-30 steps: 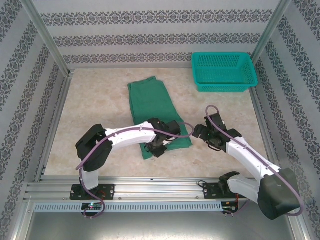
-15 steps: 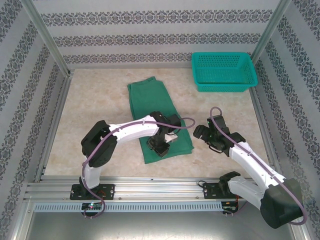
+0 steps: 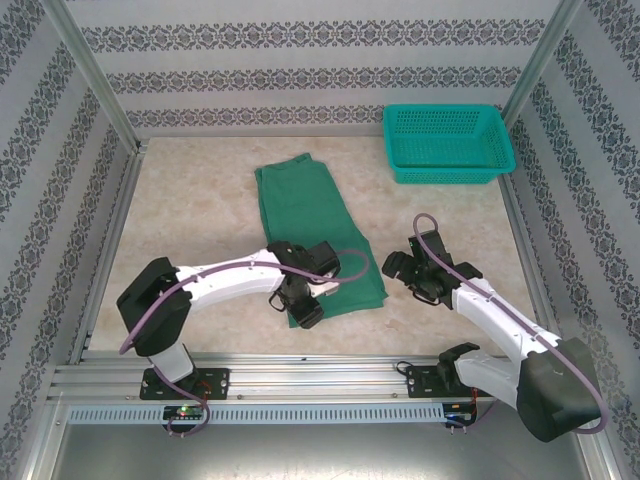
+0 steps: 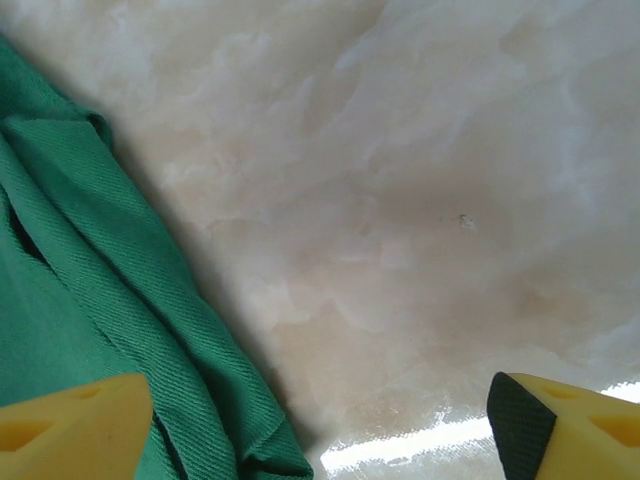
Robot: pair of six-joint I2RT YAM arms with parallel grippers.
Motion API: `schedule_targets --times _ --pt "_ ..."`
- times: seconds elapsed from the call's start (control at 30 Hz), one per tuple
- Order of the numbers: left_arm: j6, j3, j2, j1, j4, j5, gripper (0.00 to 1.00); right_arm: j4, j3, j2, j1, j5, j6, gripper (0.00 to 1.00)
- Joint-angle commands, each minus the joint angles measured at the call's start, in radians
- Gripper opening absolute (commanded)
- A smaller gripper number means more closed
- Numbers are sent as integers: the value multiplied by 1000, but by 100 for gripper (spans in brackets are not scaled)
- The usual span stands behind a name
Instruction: Roll up the long pants
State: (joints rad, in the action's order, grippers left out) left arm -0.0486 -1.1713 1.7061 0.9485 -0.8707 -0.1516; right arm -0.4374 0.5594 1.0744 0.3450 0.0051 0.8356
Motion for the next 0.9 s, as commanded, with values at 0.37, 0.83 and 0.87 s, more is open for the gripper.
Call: schedule_targets --times 0.37,0.83,0.87 --pt "24 4 136 73 57 118 56 52 -3 37 9 -13 16 89" --pt "-31 -38 187 70 22 149 5 41 20 46 11 -12 12 90" --pt "-33 -54 182 70 0 119 6 37 26 46 12 -12 8 89"
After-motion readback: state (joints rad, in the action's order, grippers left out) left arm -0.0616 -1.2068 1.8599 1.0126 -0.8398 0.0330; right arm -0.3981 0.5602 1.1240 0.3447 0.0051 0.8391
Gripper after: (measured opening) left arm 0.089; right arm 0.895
